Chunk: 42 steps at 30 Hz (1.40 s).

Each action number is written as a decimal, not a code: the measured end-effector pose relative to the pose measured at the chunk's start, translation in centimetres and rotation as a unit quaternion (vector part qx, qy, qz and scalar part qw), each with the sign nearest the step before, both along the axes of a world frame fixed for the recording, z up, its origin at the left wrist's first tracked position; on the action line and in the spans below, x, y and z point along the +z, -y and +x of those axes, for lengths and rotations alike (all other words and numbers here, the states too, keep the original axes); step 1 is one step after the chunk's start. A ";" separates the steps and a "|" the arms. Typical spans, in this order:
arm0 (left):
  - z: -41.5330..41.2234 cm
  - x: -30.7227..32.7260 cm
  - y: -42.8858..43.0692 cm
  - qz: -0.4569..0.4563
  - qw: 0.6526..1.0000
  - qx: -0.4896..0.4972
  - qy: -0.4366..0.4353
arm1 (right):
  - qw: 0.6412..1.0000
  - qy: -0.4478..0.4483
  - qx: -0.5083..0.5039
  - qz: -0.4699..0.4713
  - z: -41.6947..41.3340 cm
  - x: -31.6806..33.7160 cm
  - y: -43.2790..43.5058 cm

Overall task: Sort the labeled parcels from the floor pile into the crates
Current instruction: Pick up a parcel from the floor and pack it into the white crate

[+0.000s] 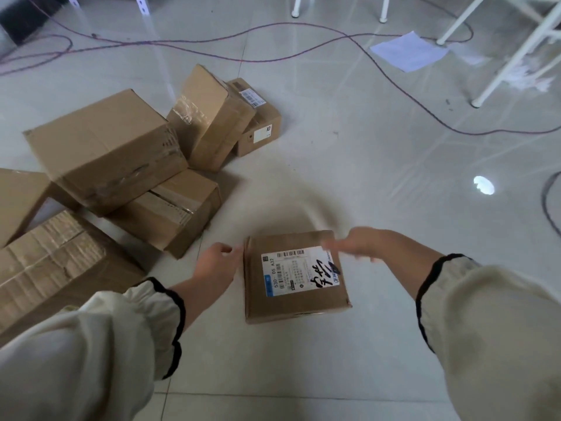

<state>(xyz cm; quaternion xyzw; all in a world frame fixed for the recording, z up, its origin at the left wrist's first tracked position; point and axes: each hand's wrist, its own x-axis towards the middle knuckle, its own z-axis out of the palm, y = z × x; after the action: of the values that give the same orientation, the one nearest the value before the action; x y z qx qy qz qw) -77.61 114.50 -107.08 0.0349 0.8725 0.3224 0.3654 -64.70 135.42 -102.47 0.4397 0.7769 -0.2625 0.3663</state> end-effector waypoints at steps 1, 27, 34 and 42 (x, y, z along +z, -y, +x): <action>1.0 0.4 0.6 -0.017 0.996 0.045 0.074 | 0.995 -0.086 -0.037 0.042 -0.4 -0.4 -0.3; 0.7 -1.6 2.5 -0.058 0.961 -0.215 -0.161 | 0.978 -0.194 -0.022 -0.067 0.9 -4.9 3.2; 1.1 -3.3 3.2 -0.071 0.949 -0.286 -0.115 | 0.976 -0.210 -0.024 -0.051 0.7 -6.6 5.4; 1.3 -4.0 3.0 0.010 0.976 -0.200 -0.090 | 0.965 -0.237 -0.087 -0.076 -0.1 -7.3 5.2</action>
<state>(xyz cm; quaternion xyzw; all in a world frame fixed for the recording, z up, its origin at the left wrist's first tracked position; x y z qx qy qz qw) -76.27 111.50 -111.11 0.2413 0.8739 0.2471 0.3421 -64.82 130.25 -109.75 0.4014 0.7780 -0.4484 0.1802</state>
